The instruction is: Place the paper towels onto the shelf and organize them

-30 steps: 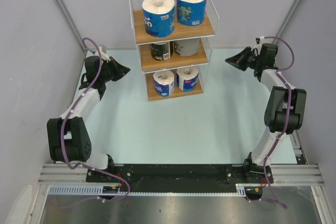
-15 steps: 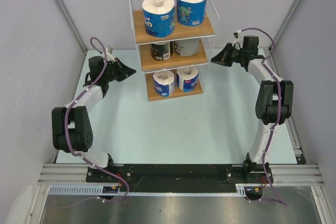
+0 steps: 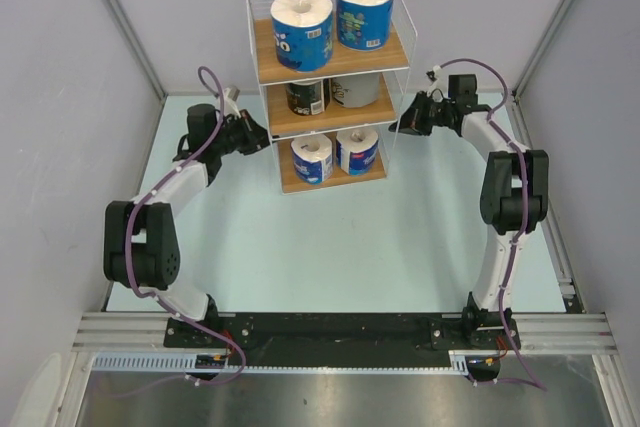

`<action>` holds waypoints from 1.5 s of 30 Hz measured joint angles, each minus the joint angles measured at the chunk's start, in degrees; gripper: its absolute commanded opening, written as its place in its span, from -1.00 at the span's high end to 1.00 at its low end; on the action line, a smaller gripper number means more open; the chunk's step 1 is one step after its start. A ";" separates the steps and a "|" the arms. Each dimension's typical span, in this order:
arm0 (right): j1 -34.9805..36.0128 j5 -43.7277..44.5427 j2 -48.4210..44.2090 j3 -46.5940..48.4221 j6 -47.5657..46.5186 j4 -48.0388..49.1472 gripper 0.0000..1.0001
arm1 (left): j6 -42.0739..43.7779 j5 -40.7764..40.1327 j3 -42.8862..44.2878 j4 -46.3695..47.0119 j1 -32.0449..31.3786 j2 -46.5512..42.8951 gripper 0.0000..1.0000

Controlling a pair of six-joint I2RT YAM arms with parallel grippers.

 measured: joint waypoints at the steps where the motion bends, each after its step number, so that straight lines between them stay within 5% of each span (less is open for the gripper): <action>1: 0.33 -0.13 0.00 0.11 -0.57 -0.26 1.00 | 0.22 0.02 0.00 0.00 -0.22 0.00 0.99; 45: 3.96 -1.84 6.51 4.72 -8.81 -9.51 1.00 | 7.39 3.91 5.57 -9.70 -3.02 12.37 0.99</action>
